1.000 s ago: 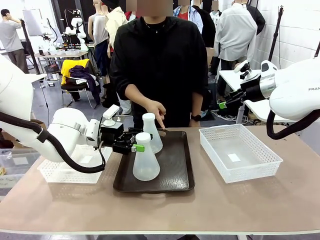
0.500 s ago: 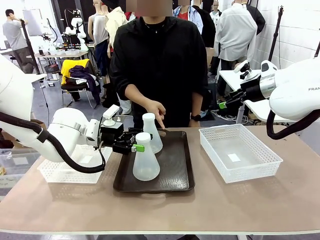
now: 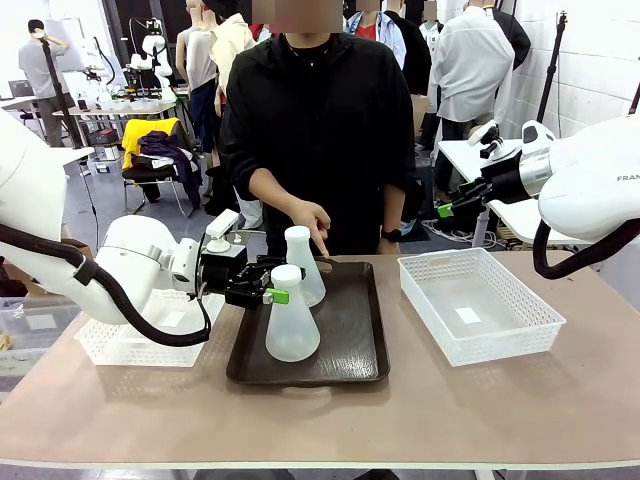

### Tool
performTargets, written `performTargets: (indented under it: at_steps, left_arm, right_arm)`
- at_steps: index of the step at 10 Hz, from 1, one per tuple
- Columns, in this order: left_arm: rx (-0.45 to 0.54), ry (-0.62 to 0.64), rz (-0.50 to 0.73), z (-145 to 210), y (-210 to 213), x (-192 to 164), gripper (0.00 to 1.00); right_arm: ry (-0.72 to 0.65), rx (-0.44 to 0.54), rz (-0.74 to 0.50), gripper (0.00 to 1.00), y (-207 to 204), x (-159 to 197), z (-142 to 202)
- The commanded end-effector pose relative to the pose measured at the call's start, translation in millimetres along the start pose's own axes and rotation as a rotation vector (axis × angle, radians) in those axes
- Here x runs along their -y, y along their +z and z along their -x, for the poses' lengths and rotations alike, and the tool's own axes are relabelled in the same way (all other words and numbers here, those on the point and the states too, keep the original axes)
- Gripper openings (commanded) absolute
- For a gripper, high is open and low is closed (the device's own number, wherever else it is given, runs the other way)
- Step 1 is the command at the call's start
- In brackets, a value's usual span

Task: Prepare the laboratory tools.
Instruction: Place the picked Big flask upright in the Handle tray as directed by the person.

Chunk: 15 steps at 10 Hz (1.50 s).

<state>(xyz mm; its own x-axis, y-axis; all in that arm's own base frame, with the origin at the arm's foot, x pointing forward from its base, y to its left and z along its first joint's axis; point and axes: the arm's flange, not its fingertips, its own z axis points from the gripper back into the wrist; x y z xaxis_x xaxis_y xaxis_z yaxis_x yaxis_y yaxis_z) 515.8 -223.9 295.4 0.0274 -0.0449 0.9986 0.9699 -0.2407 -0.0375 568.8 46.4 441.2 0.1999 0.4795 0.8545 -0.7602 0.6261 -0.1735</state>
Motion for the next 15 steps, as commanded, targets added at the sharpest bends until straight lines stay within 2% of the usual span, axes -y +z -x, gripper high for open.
performTargets:
  at_steps: [1,15]
  left_arm:
    - [0.005,-0.005,-0.005,-0.7,-0.1,-0.5,1.00]
    - [0.005,-0.005,-0.005,-0.7,-0.1,-0.5,1.00]
  right_arm:
    - [0.011,-0.012,-0.005,1.00,0.7,2.4,-0.7]
    - [0.011,-0.012,-0.005,1.00,0.7,2.4,-0.7]
